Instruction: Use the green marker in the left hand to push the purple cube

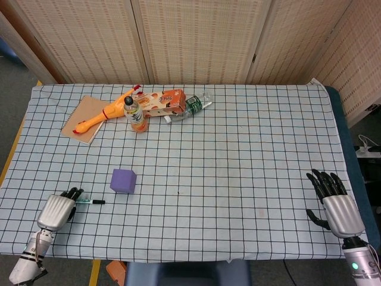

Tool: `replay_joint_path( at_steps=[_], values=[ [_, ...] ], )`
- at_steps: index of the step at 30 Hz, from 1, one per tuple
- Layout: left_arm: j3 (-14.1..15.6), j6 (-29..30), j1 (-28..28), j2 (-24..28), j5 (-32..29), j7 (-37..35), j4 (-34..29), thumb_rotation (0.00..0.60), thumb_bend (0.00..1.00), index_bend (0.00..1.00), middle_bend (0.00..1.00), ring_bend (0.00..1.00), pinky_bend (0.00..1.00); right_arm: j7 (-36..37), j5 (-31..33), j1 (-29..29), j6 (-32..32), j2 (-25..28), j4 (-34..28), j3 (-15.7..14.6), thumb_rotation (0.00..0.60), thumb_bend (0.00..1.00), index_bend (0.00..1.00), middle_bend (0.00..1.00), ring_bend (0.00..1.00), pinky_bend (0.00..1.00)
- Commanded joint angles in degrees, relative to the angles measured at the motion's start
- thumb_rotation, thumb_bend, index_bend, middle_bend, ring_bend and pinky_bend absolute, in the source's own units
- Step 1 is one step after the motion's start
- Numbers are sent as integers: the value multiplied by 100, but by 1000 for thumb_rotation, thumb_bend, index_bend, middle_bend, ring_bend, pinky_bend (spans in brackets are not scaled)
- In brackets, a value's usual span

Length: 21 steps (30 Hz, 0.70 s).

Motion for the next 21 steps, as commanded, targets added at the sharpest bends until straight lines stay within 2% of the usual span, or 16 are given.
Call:
replay_joint_path(
  at_steps=[1, 13, 21],
  values=[
    [45, -1, -54, -166, 61, -28, 239, 600, 411, 304, 327, 540, 825, -10, 11, 6, -27, 13, -19, -7, 600, 177, 0, 0, 0, 0],
    [126, -1, -183, -556, 162, -53, 935, 600, 407, 390, 407, 564, 822, -47, 98, 47, -211, 91, -112, -45, 600, 177, 0, 0, 0, 0],
    [176, -95, -228, -686, 143, -122, 1167, 600, 408, 409, 417, 568, 822, -52, 128, 58, -264, 129, -157, -57, 600, 177, 0, 0, 0, 0]
  ],
)
